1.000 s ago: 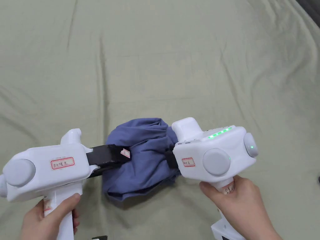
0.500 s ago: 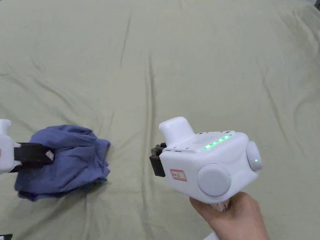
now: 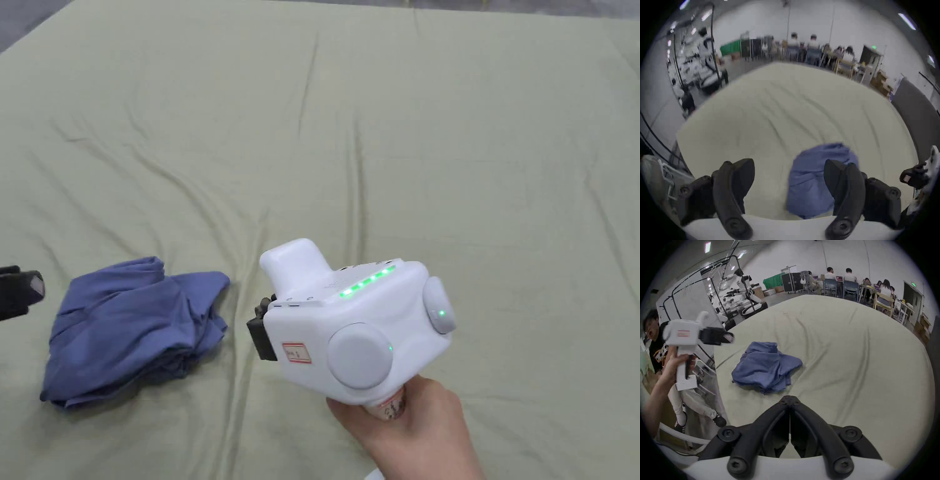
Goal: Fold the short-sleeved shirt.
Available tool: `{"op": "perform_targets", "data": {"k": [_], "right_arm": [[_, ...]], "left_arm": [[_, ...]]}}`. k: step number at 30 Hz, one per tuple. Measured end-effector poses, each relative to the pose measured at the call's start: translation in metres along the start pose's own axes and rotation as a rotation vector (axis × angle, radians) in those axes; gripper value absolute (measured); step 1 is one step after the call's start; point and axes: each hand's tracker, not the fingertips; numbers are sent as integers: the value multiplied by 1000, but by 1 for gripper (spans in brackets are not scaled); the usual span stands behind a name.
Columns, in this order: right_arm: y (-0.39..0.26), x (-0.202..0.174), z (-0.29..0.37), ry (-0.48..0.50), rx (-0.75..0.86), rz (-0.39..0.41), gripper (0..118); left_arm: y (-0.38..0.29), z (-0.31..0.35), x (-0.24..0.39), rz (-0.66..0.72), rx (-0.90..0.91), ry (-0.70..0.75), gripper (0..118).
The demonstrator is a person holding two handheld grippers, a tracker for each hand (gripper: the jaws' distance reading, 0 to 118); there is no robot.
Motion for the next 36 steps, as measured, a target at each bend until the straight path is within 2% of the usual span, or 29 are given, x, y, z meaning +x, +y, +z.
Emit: {"op": "perform_targets", "data": {"k": [1,2,3,4,5,9,13,15,17,21,27,28,30,31,32,36], "right_arm": [[-1,4,8,-12,12,-3,3],[-3,11,19,-27,36,-12,3],[-3,16,29,-44,57,-26,3],[-5,23,43,-68,85,-41,3],[-6,32,58,-92,111,-56,3],[-15,63,130,-227,213,-78,3],[-29,101,213,-374,321,-119,3],[-37,119,250,-444,369,-137,3],[-48,139,293,-560,424,-147,3],[-63,168,359,-689,529,-180,3],[-74,184,412,-766,653,-213,3],[-75,184,414,-775,665,-217,25],[-76,183,413,-817,680,-227,112],[-75,185,410,-819,663,-232,118],[-84,182,409,-801,685,-205,118],[-84,182,409,-804,721,-227,118]], "left_arm": [[6,20,6,-8,43,1,90],[12,43,15,-2,82,-78,62],[15,60,24,-1,140,-120,15],[19,78,42,-7,217,-90,0],[21,97,64,-28,281,-51,0],[34,145,144,-56,428,-161,0],[48,172,233,-135,472,-238,0],[53,179,269,-147,489,-323,0],[57,185,309,-158,487,-399,0],[56,198,361,-235,539,-369,0],[64,221,385,-218,602,-305,0],[64,224,385,-225,626,-263,24],[65,229,387,-246,660,-212,107],[66,230,389,-246,651,-209,118],[67,234,387,-243,689,-215,118],[72,237,385,-231,722,-217,118]]}}
